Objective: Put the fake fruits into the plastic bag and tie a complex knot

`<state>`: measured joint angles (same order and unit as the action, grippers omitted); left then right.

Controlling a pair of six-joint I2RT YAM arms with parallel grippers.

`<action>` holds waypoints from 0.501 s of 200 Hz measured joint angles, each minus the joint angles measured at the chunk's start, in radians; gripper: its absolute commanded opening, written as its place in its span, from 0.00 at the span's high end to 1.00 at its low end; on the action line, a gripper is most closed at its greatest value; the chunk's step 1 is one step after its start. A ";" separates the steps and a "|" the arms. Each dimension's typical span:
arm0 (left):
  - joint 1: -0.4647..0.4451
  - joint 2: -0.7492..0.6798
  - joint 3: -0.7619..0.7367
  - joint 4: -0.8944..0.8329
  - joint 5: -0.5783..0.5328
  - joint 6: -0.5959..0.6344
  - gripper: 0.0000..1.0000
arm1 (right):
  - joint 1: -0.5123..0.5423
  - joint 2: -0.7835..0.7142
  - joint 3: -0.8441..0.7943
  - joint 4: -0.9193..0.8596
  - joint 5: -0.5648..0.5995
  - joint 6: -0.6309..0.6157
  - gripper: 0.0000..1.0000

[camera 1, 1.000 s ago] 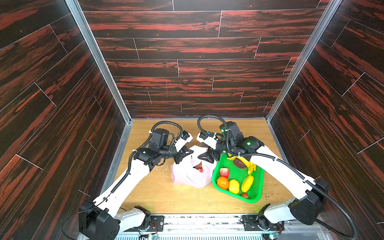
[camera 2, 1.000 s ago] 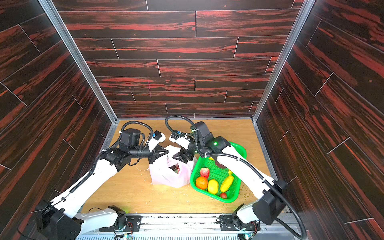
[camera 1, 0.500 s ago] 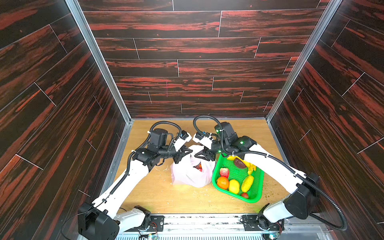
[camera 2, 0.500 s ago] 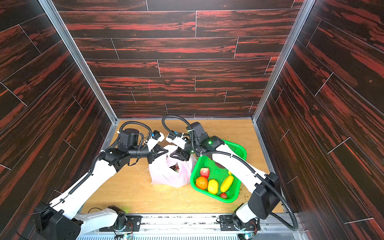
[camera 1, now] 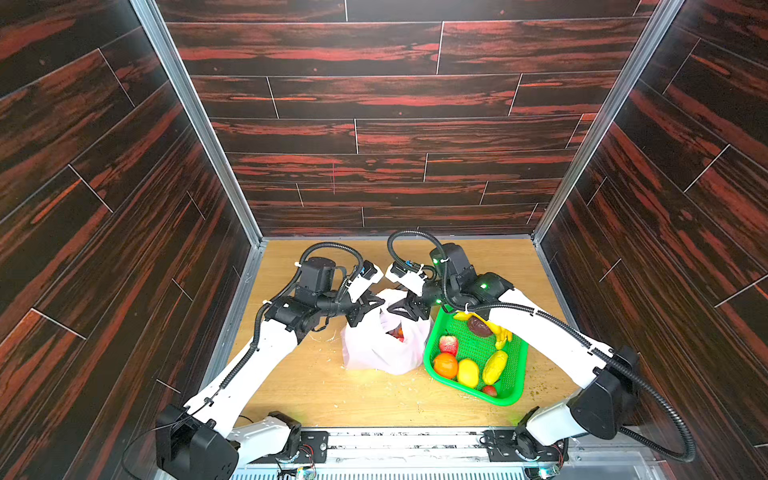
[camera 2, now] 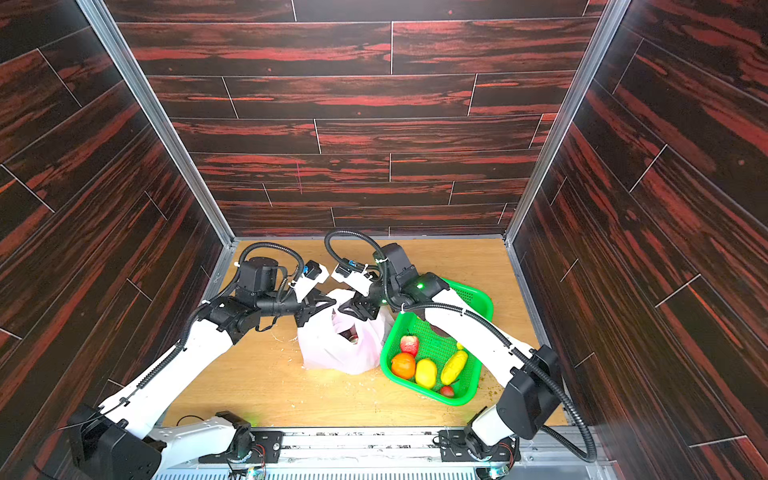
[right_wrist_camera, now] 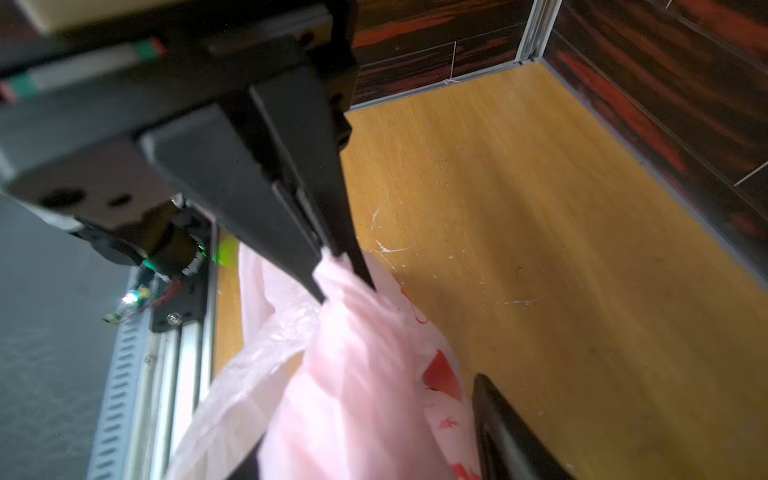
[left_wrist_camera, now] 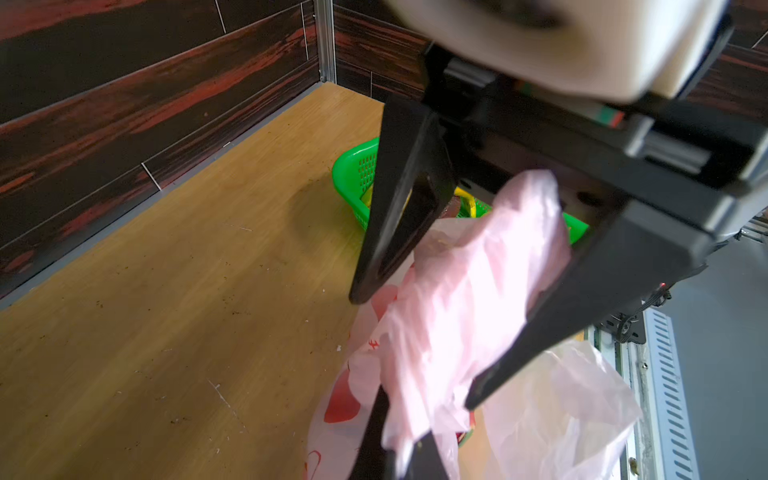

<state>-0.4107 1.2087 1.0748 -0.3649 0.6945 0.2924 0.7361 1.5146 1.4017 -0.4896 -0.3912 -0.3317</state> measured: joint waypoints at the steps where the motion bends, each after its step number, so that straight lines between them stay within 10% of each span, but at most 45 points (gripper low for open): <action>1: 0.000 0.000 0.000 0.000 0.000 0.000 1.00 | 0.000 -0.001 0.000 0.000 0.000 -0.002 0.32; 100: 0.000 0.000 0.000 0.000 -0.001 0.000 1.00 | 0.047 -0.001 0.087 -0.078 0.008 -0.030 0.45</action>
<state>-0.4107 1.2087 1.0748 -0.3653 0.6937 0.2924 0.7826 1.5139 1.4891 -0.5678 -0.3832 -0.3614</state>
